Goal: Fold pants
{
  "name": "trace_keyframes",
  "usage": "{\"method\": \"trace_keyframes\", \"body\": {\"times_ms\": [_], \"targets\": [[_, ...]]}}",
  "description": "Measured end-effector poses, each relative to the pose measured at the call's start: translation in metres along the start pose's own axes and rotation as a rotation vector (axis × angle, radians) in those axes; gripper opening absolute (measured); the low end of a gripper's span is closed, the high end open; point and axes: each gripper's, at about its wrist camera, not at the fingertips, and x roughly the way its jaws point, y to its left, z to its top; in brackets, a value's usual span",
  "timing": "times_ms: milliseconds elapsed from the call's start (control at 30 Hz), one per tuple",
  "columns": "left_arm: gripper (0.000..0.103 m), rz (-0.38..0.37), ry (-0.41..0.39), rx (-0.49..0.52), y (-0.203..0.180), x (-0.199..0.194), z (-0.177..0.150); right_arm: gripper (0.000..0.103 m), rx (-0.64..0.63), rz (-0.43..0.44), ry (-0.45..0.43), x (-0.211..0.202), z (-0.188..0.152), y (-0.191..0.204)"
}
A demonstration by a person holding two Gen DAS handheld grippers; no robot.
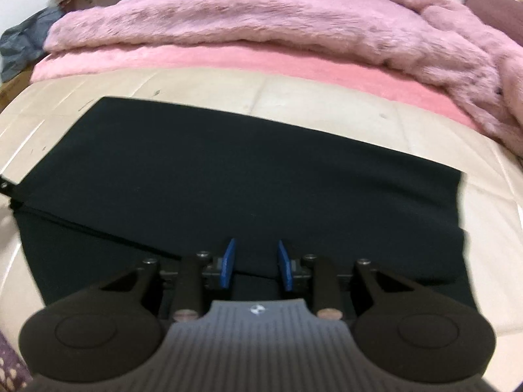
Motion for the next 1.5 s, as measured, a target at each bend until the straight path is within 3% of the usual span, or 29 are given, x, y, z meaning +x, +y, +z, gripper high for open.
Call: {"method": "trace_keyframes", "body": {"times_ms": [200,267,400,500,533,633,667,700,733,867,933,967,1000,1033,1100,1167,1267,1300,1433,1500], "targets": [[0.009,0.003,-0.012,0.015,-0.003,0.0,-0.002,0.017,0.216,-0.138,-0.021,-0.019,-0.023,-0.063],[0.009,0.006,-0.014,0.018,-0.004,0.001,-0.002,0.002,0.28,-0.159,-0.027,-0.023,-0.03,-0.087],[0.009,0.003,-0.013,0.013,-0.002,0.0,-0.002,0.0,0.342,-0.132,-0.024,-0.023,-0.037,-0.111],[0.01,-0.004,-0.01,0.017,-0.002,0.0,-0.001,0.0,0.295,-0.181,-0.032,-0.028,-0.032,-0.101],[0.01,-0.011,-0.009,0.018,-0.001,-0.001,-0.001,0.004,0.305,-0.188,-0.05,-0.034,-0.031,-0.101],[0.01,-0.03,-0.004,0.013,0.003,0.0,0.0,0.005,0.355,-0.158,-0.103,-0.045,-0.026,-0.106],[0.01,-0.033,-0.005,0.011,0.004,0.0,0.0,0.01,0.364,-0.152,-0.107,-0.045,-0.025,-0.109],[0.01,-0.034,-0.007,0.013,0.004,-0.001,-0.001,0.029,0.383,-0.138,-0.109,-0.045,-0.024,-0.113],[0.01,-0.034,-0.01,0.016,0.004,-0.001,-0.001,0.036,0.41,-0.123,-0.109,-0.043,-0.026,-0.117],[0.01,-0.029,-0.007,0.013,0.004,-0.001,-0.001,0.034,0.403,-0.089,-0.106,-0.029,-0.021,-0.132],[0.01,-0.024,-0.006,0.013,0.003,0.0,0.0,0.034,0.381,-0.033,-0.093,-0.022,-0.018,-0.137],[0.01,-0.022,-0.006,0.014,0.002,0.0,0.0,0.03,0.366,-0.015,-0.071,-0.018,-0.015,-0.139],[0.01,-0.022,-0.005,0.015,0.002,0.0,0.0,0.006,0.35,0.006,-0.049,-0.016,-0.013,-0.142],[0.01,-0.023,-0.005,0.014,0.002,-0.001,0.0,0.001,0.348,0.033,-0.034,-0.017,-0.009,-0.147],[0.011,-0.026,-0.003,0.011,0.002,0.0,0.0,0.0,0.372,0.079,-0.049,-0.029,-0.001,-0.157],[0.011,-0.024,-0.002,0.01,0.002,0.0,0.0,0.0,0.379,0.06,-0.058,-0.039,0.008,-0.163],[0.011,-0.024,0.0,0.008,0.003,0.0,0.0,0.0,0.247,-0.144,0.058,-0.028,0.012,-0.158],[0.013,-0.026,0.0,0.01,0.003,-0.001,0.001,0.0,0.24,-0.159,0.073,-0.025,0.009,-0.159],[0.018,-0.072,-0.024,-0.008,0.009,-0.005,0.008,0.001,0.287,-0.1,-0.016,-0.041,0.006,-0.156],[0.028,-0.103,-0.061,-0.023,0.013,-0.008,0.015,0.001,0.263,-0.049,-0.064,-0.047,0.007,-0.144]]}}
